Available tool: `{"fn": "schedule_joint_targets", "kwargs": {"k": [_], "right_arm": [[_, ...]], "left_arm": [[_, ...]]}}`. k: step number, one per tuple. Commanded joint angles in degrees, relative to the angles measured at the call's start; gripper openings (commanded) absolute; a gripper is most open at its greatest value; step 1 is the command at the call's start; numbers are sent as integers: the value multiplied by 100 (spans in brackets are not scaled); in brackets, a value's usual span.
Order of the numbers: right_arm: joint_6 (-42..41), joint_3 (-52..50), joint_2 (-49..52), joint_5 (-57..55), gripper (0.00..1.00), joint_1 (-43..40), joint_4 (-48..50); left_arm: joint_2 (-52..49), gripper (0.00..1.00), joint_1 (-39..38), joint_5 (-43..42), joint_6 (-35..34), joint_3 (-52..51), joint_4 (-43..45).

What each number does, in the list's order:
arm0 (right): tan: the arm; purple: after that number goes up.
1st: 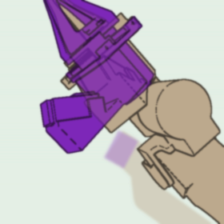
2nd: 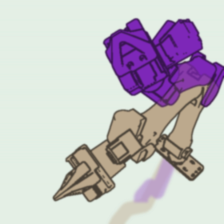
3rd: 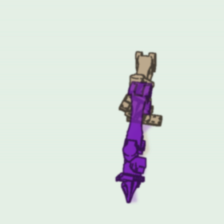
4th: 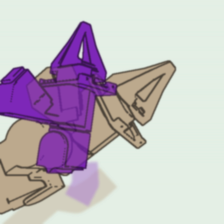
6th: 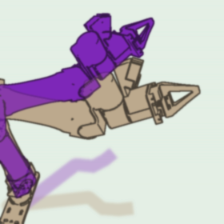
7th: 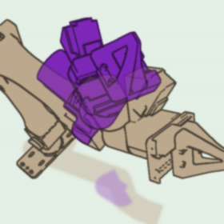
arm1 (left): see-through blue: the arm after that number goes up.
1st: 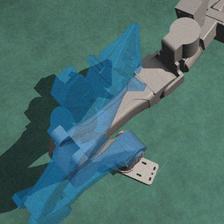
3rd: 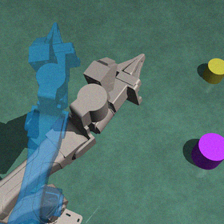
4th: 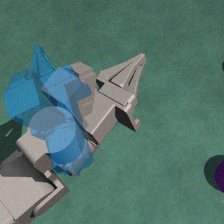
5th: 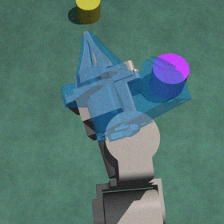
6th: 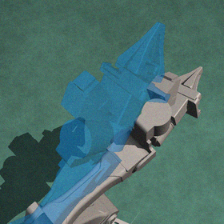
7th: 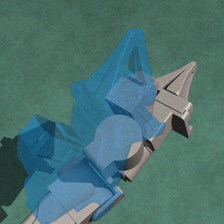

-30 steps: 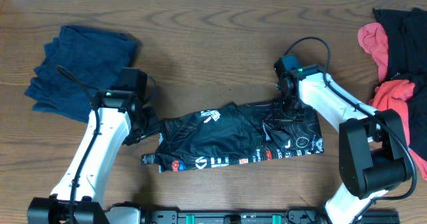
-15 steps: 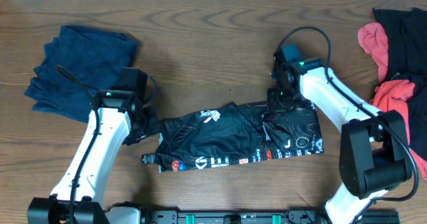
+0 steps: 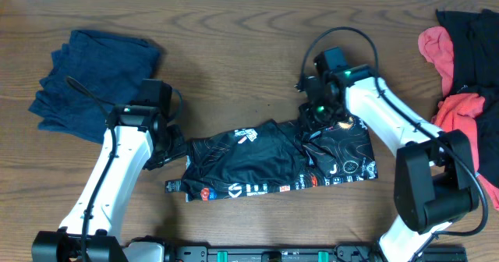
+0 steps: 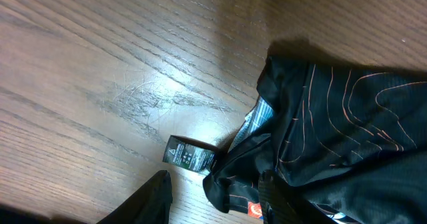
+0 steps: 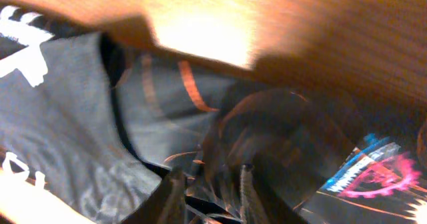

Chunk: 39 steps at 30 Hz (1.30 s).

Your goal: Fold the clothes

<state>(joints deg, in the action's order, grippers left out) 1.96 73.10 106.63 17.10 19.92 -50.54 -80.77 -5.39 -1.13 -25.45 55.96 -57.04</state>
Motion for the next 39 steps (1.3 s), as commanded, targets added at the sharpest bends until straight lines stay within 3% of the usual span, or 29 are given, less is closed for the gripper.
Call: {"fn": "schedule_joint_targets", "kwargs": {"k": [1, 4, 11, 16, 19, 24, 29, 32, 36, 39], "right_arm": [[286, 70, -98, 66, 29, 144, -68], [247, 72, -101, -173, 24, 146, -391], [-758, 72, -245, -1858, 26, 142, -1169], [-673, 72, -382, -1805, 35, 149, -1401], [-632, -13, -369, -1661, 51, 149, -1639], [-531, -431, -369, -1554, 53, 149, -1541], [-531, -981, -369, -1556, 52, 149, -855], [-577, -1198, -369, -1499, 42, 149, -568], [-361, -1213, -393, -1320, 12, 153, -669], [-234, -1213, -444, -1318, 3, 153, -835]], "left_arm": [[31, 44, 22, 24, 35, 116, -39], [31, 45, 24, 26, 35, 116, -39], [31, 45, 24, 26, 35, 116, -31], [31, 45, 24, 26, 35, 116, -33], [31, 45, 24, 26, 35, 116, -33], [31, 45, 24, 26, 35, 116, -28], [31, 45, 22, 24, 35, 116, -35], [31, 45, 24, 26, 35, 116, -33], [31, 45, 24, 26, 35, 116, -33], [31, 45, 24, 26, 35, 116, -33]]}}
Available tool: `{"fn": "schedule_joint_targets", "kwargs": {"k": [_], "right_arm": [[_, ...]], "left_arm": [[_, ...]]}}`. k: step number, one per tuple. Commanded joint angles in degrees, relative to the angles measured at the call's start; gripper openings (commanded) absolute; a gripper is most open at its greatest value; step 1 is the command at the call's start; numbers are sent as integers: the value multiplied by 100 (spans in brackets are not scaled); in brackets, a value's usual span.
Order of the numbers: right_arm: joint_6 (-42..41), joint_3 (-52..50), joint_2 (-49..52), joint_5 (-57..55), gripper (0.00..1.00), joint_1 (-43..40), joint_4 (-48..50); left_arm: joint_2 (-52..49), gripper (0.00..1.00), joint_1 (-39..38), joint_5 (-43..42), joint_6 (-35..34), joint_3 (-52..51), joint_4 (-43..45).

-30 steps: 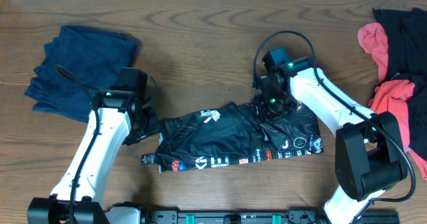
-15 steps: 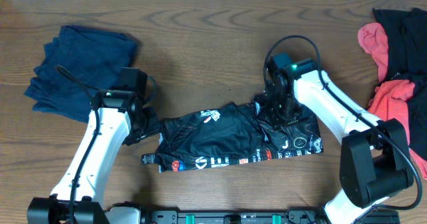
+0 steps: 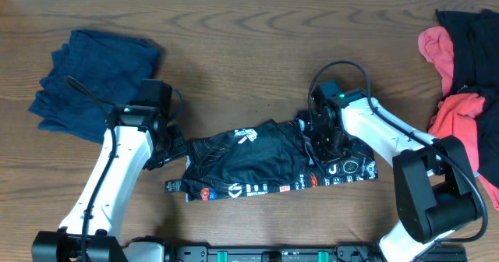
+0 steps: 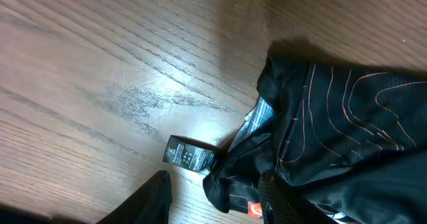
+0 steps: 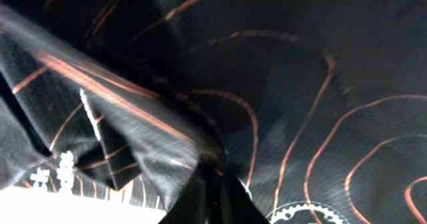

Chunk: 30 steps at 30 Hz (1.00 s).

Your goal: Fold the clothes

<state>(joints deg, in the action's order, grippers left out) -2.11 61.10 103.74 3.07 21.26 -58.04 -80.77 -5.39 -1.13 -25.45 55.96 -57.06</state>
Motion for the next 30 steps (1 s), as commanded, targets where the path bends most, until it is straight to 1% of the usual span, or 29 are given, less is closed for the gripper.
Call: {"fn": "schedule_joint_targets", "kwargs": {"k": [1, 3, 9, 13, 22, 24, 25, 30], "right_arm": [[216, -13, -179, 96, 1, 20, -162], [369, -13, -197, 240, 1, 20, -282], [1202, -13, -203, 1161, 1, 79, -452], [1517, -13, -201, 1572, 1, 256, -459], [1609, -13, -201, 1534, 2, 732, -415], [1596, -13, -201, 1473, 9, 754, -385], [1574, -13, -201, 1425, 10, 754, -367], [1005, 15, -208, 737, 11, 748, -229]], "left_arm": [[31, 45, 24, 26, 35, 116, -31], [31, 45, 24, 26, 35, 116, -28], [31, 45, 24, 26, 35, 116, -26], [31, 45, 24, 26, 35, 116, -26], [31, 45, 24, 26, 35, 116, -26], [31, 45, 24, 26, 35, 116, -26], [31, 45, 24, 26, 35, 116, -26], [31, 45, 22, 26, 35, 116, -31]]}}
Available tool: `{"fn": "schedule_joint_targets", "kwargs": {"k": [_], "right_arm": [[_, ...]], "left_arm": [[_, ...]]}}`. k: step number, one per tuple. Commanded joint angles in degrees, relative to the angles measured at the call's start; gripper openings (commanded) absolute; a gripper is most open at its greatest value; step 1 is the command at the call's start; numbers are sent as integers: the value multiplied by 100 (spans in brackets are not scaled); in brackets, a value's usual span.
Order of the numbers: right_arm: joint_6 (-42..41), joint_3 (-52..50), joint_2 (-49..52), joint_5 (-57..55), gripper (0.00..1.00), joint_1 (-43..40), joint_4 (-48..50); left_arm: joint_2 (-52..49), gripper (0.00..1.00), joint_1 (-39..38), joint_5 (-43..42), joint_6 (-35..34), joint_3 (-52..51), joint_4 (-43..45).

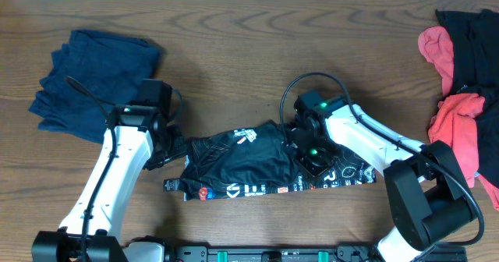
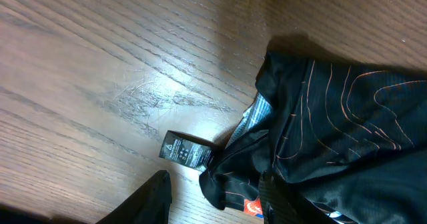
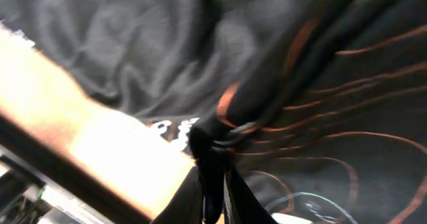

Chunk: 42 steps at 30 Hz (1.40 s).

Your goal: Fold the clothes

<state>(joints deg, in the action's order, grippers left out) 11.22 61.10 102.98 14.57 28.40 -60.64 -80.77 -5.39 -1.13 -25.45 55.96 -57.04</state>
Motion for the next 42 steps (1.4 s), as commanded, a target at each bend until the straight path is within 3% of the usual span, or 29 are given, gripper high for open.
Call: {"fn": "schedule_joint_targets", "kwargs": {"k": [1, 7, 13, 15, 16, 18, 20, 30, 42], "right_arm": [[-424, 48, -140, -505, 11, 33, 61], [-697, 452, -426, -763, 13, 0, 63], [-693, 651, -955, -857, 23, -149, 109], [-693, 651, -1110, -863, 84, -236, 107], [-693, 651, -1167, -861, 90, -286, 105], [-697, 651, -1250, -852, 91, -400, 103], [-719, 651, -1298, -852, 99, -546, 85], [-1036, 651, -1298, -839, 99, -881, -107], [-1056, 651, -1298, -863, 99, -975, -192]], "left_arm": [[31, 45, 22, 26, 35, 116, -35], [31, 55, 22, 22, 33, 116, -55], [31, 70, 22, 0, 33, 63, -72], [28, 73, 22, -4, 35, 22, -74], [28, 75, 22, -44, 37, 0, -63], [26, 78, 22, -234, 61, -52, 0], [-24, 79, 22, -621, 382, -68, 138], [-848, 81, 22, -1419, 1220, -70, 369], [-2059, 81, 17, -1880, 1639, -232, 662]]}}
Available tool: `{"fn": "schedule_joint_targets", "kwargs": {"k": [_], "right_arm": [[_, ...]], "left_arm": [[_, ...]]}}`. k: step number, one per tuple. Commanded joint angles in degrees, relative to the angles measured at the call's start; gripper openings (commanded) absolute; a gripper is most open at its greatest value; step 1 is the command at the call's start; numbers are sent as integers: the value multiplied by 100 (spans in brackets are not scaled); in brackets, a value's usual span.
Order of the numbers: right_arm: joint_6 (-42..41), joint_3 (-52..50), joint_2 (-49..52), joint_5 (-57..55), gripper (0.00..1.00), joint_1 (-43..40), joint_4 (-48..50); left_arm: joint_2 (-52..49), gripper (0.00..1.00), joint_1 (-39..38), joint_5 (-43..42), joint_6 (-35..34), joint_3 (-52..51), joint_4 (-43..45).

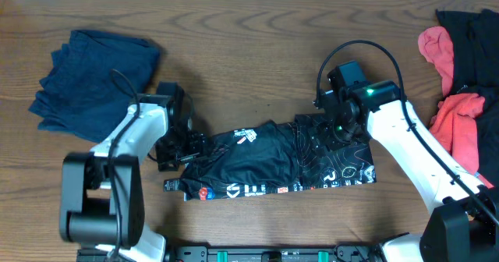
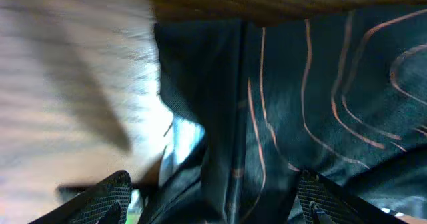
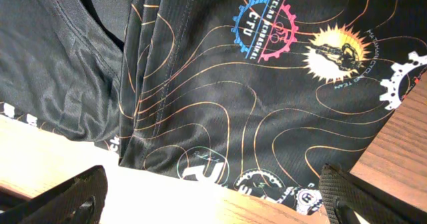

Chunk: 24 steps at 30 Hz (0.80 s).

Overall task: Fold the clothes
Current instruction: 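Fold the strip's left end rightward over the center with the left gripper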

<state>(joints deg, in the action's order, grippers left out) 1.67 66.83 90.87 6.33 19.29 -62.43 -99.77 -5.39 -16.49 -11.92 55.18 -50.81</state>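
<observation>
A black jersey [image 1: 257,164] with orange contour lines and printed logos lies stretched out left to right on the wooden table [image 1: 249,44]. My left gripper [image 1: 183,147] is low at its left end. In the left wrist view it [image 2: 213,201] is open, with bunched jersey cloth [image 2: 300,84] lying between the wide-apart fingers. My right gripper [image 1: 341,129] hovers over the jersey's right part. In the right wrist view it [image 3: 213,197] is open and empty above the flat logo panel [image 3: 267,104], next to a pleated fold [image 3: 137,84].
A folded dark blue garment [image 1: 93,75] lies at the back left. A pile of red and black clothes [image 1: 460,59] sits at the right edge. The arms' base rail [image 1: 273,254] runs along the front edge.
My right gripper was shut on a fold of the jersey near its middle; now it is open, raised and further right. My left arm has turned, and its gripper is now open wide over the jersey's left end.
My right gripper first sat at the jersey's upper middle edge. Then it was shut on cloth over the right part, then further left with that cloth. Now the cloth is released and lies pleated. My left gripper stayed at the left end until it shifted now.
</observation>
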Motion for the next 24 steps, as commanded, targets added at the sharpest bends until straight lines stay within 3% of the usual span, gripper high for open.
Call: {"fn": "schedule_joint_targets", "kwargs": {"k": [1, 7, 11, 14, 17, 19, 21, 23, 24], "right_arm": [[-101, 79, -87, -46, 99, -63, -11], [-101, 79, -87, -55, 99, -63, -11], [-105, 79, -87, -55, 99, -66, 9], [-295, 79, -87, -195, 99, -79, 28], [-612, 79, -87, -527, 98, -151, 52], [-636, 79, -87, -549, 78, -229, 129], [-634, 79, -85, -549, 31, -304, 243], [-634, 76, -83, -549, 8, -365, 372], [-634, 76, -74, -549, 1, -387, 428]], "left_arm": [[-201, 81, 17, -439, 313, -208, 98], [-247, 78, 17, -848, 313, -610, 387], [-245, 44, 17, -1001, 315, -643, 361], [-234, 9, 24, -990, 334, -629, 358], [-234, 6, 92, -968, 332, -476, 227], [-234, 6, 203, -774, 304, -240, -46], [-216, 6, 350, -437, 308, 120, -468], [-153, 6, 501, -98, 310, 518, -907], [-116, 6, 568, 33, 310, 708, -1097]]}}
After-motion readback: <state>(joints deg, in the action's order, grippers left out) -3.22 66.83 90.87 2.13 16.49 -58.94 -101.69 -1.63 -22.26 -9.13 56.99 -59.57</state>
